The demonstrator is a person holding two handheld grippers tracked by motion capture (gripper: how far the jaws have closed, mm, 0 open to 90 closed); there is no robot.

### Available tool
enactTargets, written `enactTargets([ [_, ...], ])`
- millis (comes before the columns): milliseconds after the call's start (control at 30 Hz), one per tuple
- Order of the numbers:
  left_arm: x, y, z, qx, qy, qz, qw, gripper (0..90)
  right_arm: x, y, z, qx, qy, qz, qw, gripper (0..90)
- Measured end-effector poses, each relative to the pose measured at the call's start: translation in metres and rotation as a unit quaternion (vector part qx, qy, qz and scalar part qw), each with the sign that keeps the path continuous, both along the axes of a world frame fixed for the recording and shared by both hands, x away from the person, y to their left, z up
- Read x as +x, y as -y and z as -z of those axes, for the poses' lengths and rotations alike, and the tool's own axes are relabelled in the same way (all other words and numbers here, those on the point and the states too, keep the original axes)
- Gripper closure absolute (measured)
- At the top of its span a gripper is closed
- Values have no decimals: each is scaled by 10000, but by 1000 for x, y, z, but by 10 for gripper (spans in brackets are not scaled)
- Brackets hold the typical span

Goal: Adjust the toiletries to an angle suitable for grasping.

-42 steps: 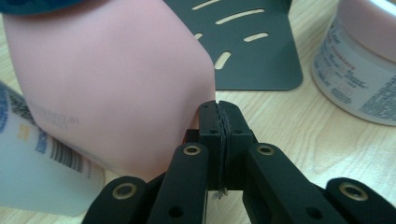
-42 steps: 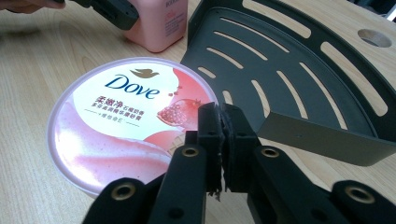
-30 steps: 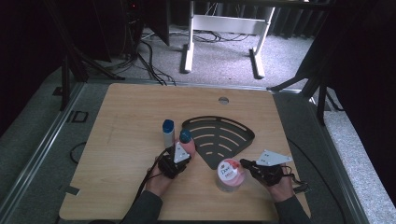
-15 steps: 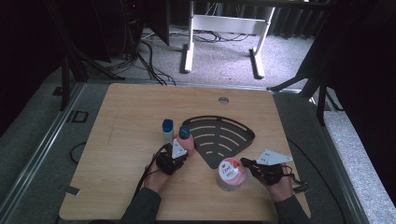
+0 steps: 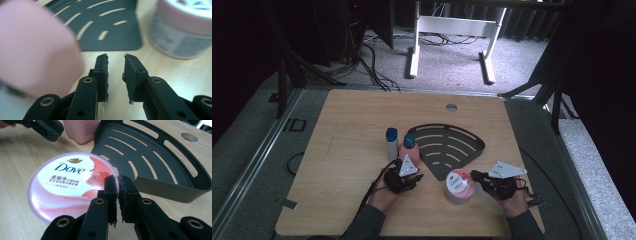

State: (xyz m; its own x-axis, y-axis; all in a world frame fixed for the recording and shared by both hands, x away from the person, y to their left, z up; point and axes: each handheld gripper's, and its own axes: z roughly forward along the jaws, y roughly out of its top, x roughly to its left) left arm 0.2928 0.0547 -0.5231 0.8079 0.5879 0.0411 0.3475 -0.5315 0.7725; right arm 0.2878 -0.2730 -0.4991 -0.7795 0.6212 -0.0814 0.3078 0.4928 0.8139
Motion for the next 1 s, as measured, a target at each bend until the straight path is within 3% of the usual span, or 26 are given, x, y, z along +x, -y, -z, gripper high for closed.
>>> enactTargets([
  [233, -6, 17, -6, -54, -26, 472, 9989, 633, -7, 11, -3, 267, 1, -61, 9996, 836],
  [333, -6, 22, -5, -89, -87, 613, 9980, 582, -10, 13, 0, 248, 6, -128, 9996, 809],
  [500, -5, 28, -5, -166, -183, 838, 9962, 506, -15, 18, 4, 268, -107, -300, 9991, 685],
  [667, -4, 30, -5, -282, -228, 1025, 9941, 450, -19, 26, 6, 518, -238, -522, 9970, 568],
  [1000, -7, 39, -1, -244, -174, 1218, 9921, 364, -24, 24, 21, 329, -520, -958, 9935, 416],
])
